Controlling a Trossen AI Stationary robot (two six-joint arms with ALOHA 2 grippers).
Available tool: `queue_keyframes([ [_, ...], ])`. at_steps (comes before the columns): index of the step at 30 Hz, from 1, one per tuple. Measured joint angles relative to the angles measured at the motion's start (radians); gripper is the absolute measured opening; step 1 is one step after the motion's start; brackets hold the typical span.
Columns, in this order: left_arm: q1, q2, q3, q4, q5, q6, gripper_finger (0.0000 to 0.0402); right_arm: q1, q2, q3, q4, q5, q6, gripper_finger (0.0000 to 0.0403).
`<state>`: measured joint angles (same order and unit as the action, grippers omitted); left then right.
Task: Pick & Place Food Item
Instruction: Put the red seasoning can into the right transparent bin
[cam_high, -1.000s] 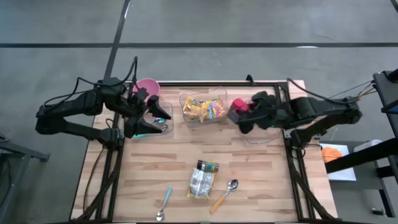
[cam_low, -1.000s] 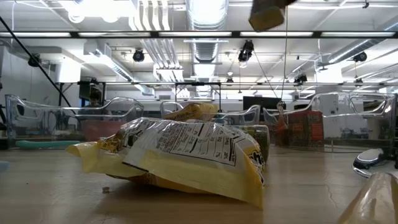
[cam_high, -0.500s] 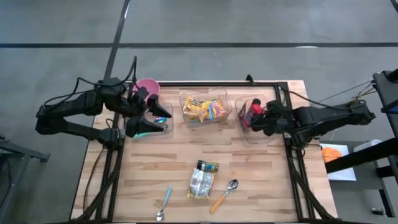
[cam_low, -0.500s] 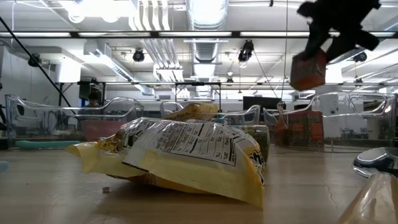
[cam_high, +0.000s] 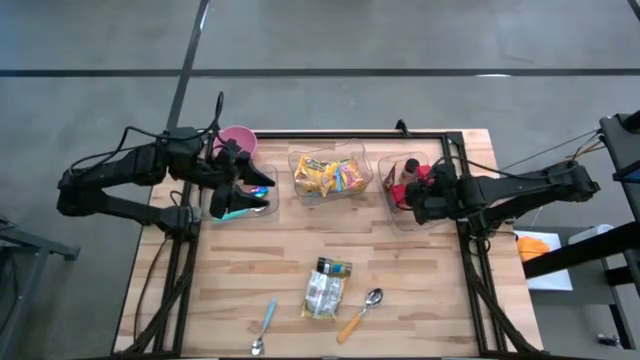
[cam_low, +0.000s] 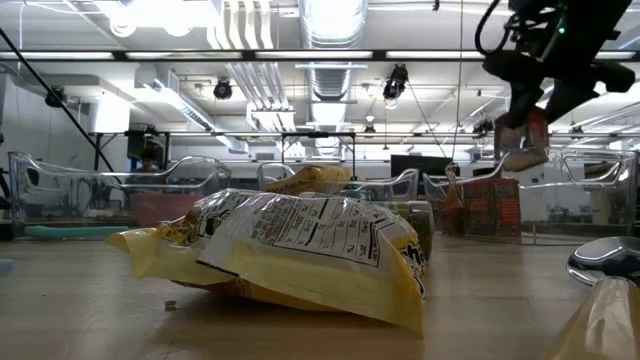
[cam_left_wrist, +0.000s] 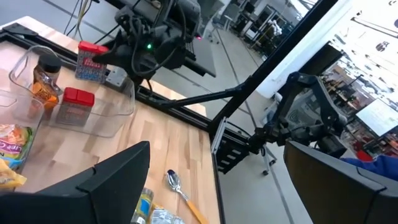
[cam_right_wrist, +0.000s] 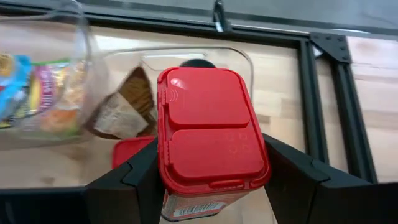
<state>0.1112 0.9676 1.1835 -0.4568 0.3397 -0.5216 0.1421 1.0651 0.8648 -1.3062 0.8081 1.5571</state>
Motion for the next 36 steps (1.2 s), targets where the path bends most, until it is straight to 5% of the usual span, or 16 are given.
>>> queue_keyframes([
  [20,0.000,0.000,0.000,-0.013,-0.011,0.024,0.0375,-0.006,0.278,-0.067,0.004,0.003,0.223,0.0208],
  [36,0.000,0.001,0.000,-0.013,-0.011,0.027,0.0375,-0.005,0.318,-0.172,0.167,0.009,0.278,0.0208],
])
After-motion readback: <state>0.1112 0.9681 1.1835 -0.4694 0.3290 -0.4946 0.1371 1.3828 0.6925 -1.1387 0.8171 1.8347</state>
